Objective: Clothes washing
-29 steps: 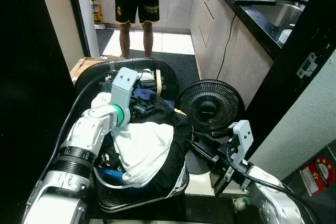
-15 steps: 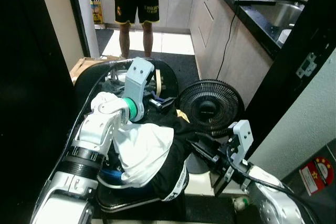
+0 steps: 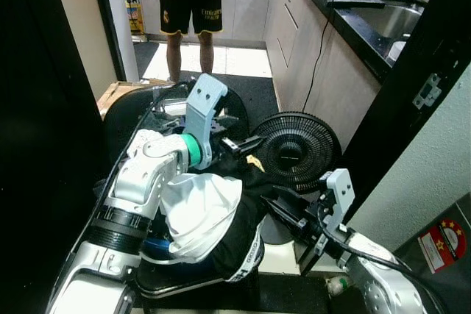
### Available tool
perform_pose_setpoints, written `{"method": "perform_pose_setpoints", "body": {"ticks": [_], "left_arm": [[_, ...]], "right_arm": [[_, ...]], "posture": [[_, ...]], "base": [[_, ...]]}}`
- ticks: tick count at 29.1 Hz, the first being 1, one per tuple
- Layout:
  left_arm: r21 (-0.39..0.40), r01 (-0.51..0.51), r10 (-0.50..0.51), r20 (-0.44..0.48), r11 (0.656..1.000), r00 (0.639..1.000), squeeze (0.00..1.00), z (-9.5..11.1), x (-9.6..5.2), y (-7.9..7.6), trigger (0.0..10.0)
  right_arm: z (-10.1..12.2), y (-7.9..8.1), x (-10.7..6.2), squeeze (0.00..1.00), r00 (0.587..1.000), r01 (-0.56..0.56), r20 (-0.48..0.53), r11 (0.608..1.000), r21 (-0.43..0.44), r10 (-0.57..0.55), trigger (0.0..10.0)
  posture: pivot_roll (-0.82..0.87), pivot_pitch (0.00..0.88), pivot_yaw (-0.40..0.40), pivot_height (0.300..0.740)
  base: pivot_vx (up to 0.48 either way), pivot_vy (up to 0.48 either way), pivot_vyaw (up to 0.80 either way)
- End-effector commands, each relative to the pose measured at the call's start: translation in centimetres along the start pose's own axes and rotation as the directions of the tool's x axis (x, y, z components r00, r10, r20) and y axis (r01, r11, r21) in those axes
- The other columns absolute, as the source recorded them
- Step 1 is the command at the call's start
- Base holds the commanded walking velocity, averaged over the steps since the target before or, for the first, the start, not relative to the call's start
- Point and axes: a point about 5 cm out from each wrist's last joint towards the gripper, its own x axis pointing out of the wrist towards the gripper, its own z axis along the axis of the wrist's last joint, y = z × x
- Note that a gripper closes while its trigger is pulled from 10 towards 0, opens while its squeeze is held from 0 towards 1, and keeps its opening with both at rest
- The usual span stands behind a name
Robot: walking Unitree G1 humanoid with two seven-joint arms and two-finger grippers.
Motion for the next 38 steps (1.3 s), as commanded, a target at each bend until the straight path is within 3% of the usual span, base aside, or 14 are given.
{"method": "perform_pose_setpoints", "body": {"ticks": [1, 6, 8, 15, 24, 25, 27, 28, 29, 30, 32, 36, 38], "left_arm": [[-0.029, 0.009, -0.01, -0.029, 1.0, 1.0, 0.0, -0.7, 0.2, -0.4, 10.0], [0.056, -0.159, 0.161, -0.041, 0.986, 0.986, 0.0, -1.2, -0.1, 0.6, 10.0], [0.056, -0.159, 0.161, -0.041, 0.986, 0.986, 0.0, -1.2, -0.1, 0.6, 10.0], [0.034, -0.317, 0.319, -0.07, 0.948, 0.945, 0.0, -2.1, -1.0, 2.3, 10.0], [0.119, -0.351, 0.36, -0.062, 0.929, 0.931, 0.0, -2.9, -1.6, 2.8, 10.0], [0.114, -0.342, 0.344, 0.003, 0.933, 0.939, 0.0, -2.4, -1.9, 2.6, 10.0], [0.114, -0.342, 0.344, 0.003, 0.933, 0.939, 0.0, -2.4, -1.9, 2.6, 10.0], [-0.012, -0.402, 0.396, 0.203, 0.915, 0.895, 0.0, -0.4, -3.4, 2.8, 10.0], [-0.061, -0.435, 0.435, 0.257, 0.899, 0.863, 0.0, 0.2, -4.2, 3.0, 10.0], [-0.061, -0.435, 0.435, 0.257, 0.899, 0.863, 0.0, 0.2, -4.2, 3.0, 10.0], [-0.082, -0.522, 0.52, 0.306, 0.849, 0.798, 0.0, 0.6, -5.5, 3.3, 10.0], [-0.089, -0.566, 0.558, 0.342, 0.82, 0.756, 0.0, 0.9, -6.5, 3.3, 10.0], [-0.081, -0.617, 0.599, 0.368, 0.783, 0.711, 0.0, 1.1, -7.9, 3.4, 10.0]], "right_arm": [[-0.3, 0.1, -0.4, 0.0, 1.0, -0.001, -0.021, 1.0, -0.004, 0.001, 10.0], [-0.3, 0.1, -0.3, 0.0, 1.0, -0.001, -0.019, 1.0, -0.005, 0.0, 10.0], [-0.3, 0.1, -0.3, 0.0, 1.0, -0.001, -0.019, 1.0, -0.005, 0.0, 10.0], [-0.3, 0.2, -0.1, 0.0, 1.0, -0.01, -0.023, 1.0, -0.008, 0.009, 10.0], [-0.2, 0.2, 0.0, 0.0, 1.0, -0.013, -0.024, 1.0, -0.023, 0.012, 10.0], [0.3, 0.4, 0.3, 0.0, 1.0, -0.011, -0.004, 1.0, -0.024, 0.011, 10.0], [0.3, 0.4, 0.3, 0.0, 1.0, -0.011, -0.004, 1.0, -0.024, 0.011, 10.0], [1.8, 1.3, 2.2, 0.0, 0.998, -0.008, 0.062, 1.0, -0.017, 0.009, 10.0], [2.3, 1.8, 2.9, 0.0, 0.996, -0.009, 0.085, 1.0, -0.016, 0.01, 10.0], [2.3, 1.8, 2.9, 0.0, 0.996, -0.009, 0.085, 1.0, -0.016, 0.01, 10.0], [2.9, 2.3, 4.1, 0.0, 0.994, 0.008, 0.106, 0.999, -0.031, -0.004, 10.0], [3.6, 2.8, 4.9, 0.0, 0.992, 0.004, 0.128, 1.0, -0.03, -0.001, 10.0], [3.8, 3.6, 5.7, 0.0, 0.993, -0.013, 0.116, 0.999, -0.048, 0.019, 10.0]], "posture": [[-0.03, 0.11, -0.02, 0.74], [-0.03, 0.113, -0.022, 0.74], [-0.03, 0.113, -0.022, 0.74], [-0.03, 0.117, -0.025, 0.74], [-0.03, 0.12, -0.025, 0.74], [-0.03, 0.12, -0.02, 0.74], [-0.03, 0.12, -0.02, 0.74], [-0.04, 0.117, -0.012, 0.74], [-0.04, 0.117, -0.012, 0.74], [-0.04, 0.117, -0.012, 0.74], [-0.03, 0.116, -0.02, 0.74], [-0.03, 0.114, -0.027, 0.74], [-0.02, 0.112, -0.036, 0.74]], "base": [[0.0, 0.0, 0.0], [0.0, 0.0, 0.0], [0.0, 0.0, 0.0], [0.0, 0.0, 0.0], [0.0, 0.0, 0.0], [0.0, 0.0, 0.0], [0.0, 0.0, 0.0], [0.0, 0.0, 0.0], [0.0, 0.0, 0.0], [0.0, 0.0, 0.0], [0.0, 0.0, 0.0], [0.0, 0.0, 0.0], [0.0, 0.0, 0.0]]}}
